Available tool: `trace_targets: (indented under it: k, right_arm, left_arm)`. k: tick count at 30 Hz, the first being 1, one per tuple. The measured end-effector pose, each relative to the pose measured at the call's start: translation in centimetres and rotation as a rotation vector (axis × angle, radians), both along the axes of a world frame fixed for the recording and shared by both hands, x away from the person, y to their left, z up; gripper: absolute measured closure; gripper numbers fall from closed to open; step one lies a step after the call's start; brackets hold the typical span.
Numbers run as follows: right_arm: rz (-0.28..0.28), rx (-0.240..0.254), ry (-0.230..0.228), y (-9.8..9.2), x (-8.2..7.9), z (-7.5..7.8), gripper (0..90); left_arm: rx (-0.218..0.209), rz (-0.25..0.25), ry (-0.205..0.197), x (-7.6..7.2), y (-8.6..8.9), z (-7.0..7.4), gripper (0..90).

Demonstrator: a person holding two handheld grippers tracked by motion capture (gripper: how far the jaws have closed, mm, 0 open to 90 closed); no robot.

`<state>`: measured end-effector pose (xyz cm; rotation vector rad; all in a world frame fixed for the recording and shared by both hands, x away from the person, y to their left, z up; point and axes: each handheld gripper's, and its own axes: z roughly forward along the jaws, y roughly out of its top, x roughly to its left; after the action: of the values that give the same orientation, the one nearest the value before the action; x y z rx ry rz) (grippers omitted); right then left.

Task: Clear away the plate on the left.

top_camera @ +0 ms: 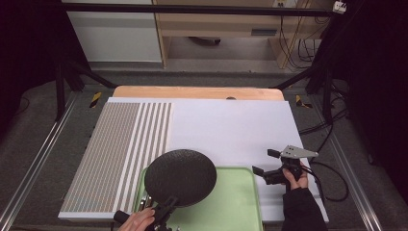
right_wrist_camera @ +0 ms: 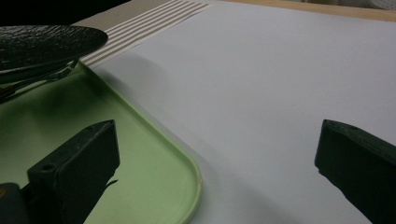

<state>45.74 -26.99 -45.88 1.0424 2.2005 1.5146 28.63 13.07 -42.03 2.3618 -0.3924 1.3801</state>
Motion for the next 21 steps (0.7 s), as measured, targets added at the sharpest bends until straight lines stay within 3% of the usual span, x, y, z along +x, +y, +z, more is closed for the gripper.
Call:
trace_targets:
  k: [21]
  right_arm:
    - [-0.002, -0.001, -0.004, 0.0, 0.0, 0.0, 0.2]
  left_arm:
    - [0.018, -0.08, 0.048, -1.7, -2.0, -0.6, 82.2]
